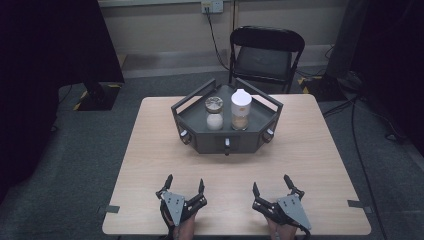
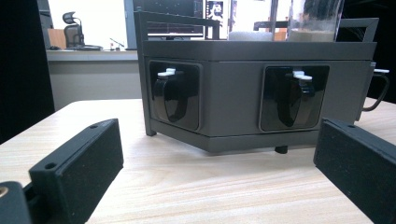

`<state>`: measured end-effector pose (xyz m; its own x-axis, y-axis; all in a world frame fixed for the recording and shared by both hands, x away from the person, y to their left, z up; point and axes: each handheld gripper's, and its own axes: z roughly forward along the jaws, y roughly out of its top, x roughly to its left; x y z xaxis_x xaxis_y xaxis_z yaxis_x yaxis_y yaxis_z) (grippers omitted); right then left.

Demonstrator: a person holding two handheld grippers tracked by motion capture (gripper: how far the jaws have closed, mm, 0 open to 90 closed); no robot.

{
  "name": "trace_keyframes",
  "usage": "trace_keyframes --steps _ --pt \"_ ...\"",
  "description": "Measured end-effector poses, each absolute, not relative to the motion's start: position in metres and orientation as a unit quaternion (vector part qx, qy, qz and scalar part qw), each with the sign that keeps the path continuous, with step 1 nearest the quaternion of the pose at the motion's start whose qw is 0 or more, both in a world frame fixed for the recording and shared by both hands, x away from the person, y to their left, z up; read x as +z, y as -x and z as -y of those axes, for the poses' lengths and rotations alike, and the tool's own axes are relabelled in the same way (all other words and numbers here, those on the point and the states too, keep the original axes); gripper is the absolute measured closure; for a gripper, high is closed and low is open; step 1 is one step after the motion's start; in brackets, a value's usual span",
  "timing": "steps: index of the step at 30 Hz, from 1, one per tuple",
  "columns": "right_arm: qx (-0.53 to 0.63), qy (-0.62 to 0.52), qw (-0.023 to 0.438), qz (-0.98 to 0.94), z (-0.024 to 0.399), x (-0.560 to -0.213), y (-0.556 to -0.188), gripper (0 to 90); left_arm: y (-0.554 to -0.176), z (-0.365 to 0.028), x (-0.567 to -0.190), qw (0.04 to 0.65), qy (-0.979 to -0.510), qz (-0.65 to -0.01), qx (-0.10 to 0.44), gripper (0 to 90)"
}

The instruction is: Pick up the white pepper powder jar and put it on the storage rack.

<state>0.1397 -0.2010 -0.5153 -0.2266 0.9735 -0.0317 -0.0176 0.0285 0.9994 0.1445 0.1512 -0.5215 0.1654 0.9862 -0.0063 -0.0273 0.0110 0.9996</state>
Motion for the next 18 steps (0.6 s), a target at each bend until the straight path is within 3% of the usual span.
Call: trace_keyframes --steps 18 --pt "0.560 -0.428 0.452 -0.548 0.2027 -0.5197 -0.1381 0.0 -0.1444 -0.1511 -0.5215 0.549 -0.530 -0.452 0.462 0.8"
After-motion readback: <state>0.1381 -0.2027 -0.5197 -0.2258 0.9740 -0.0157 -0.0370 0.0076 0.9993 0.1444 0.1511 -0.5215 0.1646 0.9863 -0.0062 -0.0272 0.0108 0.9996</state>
